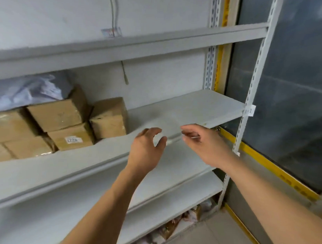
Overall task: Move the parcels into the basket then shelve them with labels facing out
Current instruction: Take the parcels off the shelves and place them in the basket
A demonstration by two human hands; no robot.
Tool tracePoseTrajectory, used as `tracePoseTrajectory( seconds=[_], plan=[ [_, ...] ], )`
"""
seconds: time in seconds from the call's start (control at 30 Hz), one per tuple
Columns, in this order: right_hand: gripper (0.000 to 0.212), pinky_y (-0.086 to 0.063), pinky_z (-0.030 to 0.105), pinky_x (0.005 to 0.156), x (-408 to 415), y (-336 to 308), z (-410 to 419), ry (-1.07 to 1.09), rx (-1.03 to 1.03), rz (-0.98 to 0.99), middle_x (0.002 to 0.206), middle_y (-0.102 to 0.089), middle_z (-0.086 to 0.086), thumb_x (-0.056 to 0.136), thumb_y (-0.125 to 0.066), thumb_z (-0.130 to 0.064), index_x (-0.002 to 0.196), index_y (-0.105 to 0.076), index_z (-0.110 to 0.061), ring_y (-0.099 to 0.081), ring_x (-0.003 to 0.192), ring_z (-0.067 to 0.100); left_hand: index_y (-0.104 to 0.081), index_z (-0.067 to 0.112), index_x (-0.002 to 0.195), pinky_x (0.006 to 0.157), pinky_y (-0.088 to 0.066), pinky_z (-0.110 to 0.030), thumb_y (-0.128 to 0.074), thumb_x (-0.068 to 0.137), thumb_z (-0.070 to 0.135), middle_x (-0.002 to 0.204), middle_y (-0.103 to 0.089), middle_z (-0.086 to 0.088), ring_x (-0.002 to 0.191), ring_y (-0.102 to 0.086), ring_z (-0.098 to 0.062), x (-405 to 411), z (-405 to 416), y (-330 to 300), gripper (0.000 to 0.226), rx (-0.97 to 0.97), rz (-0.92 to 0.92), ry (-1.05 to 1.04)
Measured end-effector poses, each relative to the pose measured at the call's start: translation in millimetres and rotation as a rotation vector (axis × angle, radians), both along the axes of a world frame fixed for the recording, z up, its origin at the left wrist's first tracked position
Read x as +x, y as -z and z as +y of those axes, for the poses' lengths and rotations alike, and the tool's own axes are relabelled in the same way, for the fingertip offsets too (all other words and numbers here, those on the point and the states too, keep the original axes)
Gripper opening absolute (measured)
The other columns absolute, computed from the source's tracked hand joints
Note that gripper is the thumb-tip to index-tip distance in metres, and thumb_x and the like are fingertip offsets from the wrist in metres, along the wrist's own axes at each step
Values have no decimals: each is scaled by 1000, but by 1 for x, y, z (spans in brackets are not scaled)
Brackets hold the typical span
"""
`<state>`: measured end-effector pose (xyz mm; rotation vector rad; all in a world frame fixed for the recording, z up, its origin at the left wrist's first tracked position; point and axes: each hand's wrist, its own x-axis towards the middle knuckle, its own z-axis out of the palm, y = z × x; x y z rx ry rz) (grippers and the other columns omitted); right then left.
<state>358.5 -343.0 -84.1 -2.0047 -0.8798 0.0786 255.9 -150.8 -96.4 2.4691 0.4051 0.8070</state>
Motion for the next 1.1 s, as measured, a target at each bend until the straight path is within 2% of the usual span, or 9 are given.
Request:
tracePoseTrajectory(
  seconds=[0.17, 0.33, 0.43, 0.6, 0.73, 0.87, 0.93, 1.0, 1.1],
  plan=[
    [34, -51, 22, 104, -4, -8, 82, -148, 23, -6, 123, -72, -12, 101, -69, -27, 135, -68, -24, -66, 112, -2, -70, 17, 130, 89, -49, -30, -70, 99, 38, 128, -71, -5, 113, -68, -26, -29, 57, -11, 38, 12, -3, -176],
    [34, -52, 19, 101, -3, -14, 152, -302, 31, -24, 117, -72, -18, 101, -69, -27, 134, -68, -28, -65, 110, -9, -66, 20, 136, 94, -55, -37, -68, 100, 41, 136, -65, -5, 115, -65, -24, -55, 105, -17, 42, 4, -19, -336],
    [35, -53, 25, 104, -3, -23, 191, -402, 58, -34, 122, -72, -14, 100, -71, -26, 135, -68, -27, -67, 112, -5, -66, 20, 134, 90, -53, -35, -68, 99, 40, 133, -64, -7, 111, -62, -25, -68, 132, -23, 41, 3, -29, -454],
    [41, -52, 28, 108, -7, -43, 252, -547, 70, -53, 134, -68, -10, 101, -69, -32, 141, -63, -29, -63, 123, 2, -57, 21, 145, 104, -53, -43, -67, 100, 43, 148, -55, -5, 128, -59, -24, -92, 168, -39, 50, -8, -95, -617],
    [47, -45, 7, 99, -24, -53, 295, -650, 103, 46, 140, -58, -5, 104, -65, -19, 150, -53, -15, -54, 134, 11, -52, 18, 149, 107, -52, -46, -67, 100, 44, 148, -54, -7, 129, -57, -25, -111, 198, -52, 57, -40, -158, -746],
    [61, -46, 38, 112, -40, -47, 331, -662, 148, 117, 146, -49, -11, 103, -67, -31, 157, -40, -28, -48, 137, 17, -46, 17, 154, 110, -49, -52, -68, 99, 43, 152, -50, -9, 134, -55, -28, -134, 234, -60, 65, -96, -257, -817],
    [72, -46, 41, 106, -49, -46, 344, -635, 151, 135, 139, -47, -20, 100, -67, -43, 160, -28, -38, -47, 131, 14, -39, 17, 157, 114, -46, -54, -69, 99, 44, 157, -44, -10, 140, -50, -29, -146, 256, -63, 71, -104, -298, -825],
    [89, -44, 46, 114, -55, -45, 359, -572, 203, 125, 153, -43, -11, 89, -67, -63, 160, -16, -47, -44, 140, 16, -32, 18, 162, 121, -38, -52, -68, 99, 44, 162, -39, -10, 146, -41, -30, -159, 281, -65, 77, -87, -318, -835],
    [99, -28, 46, 128, -63, -49, 381, -484, 283, 86, 171, -26, 0, 87, -68, -63, 164, -11, -38, -28, 156, 20, -24, 17, 165, 123, -31, -49, -66, 98, 48, 164, -37, -11, 148, -33, -32, -175, 319, -74, 85, -41, -312, -861]
  ],
)
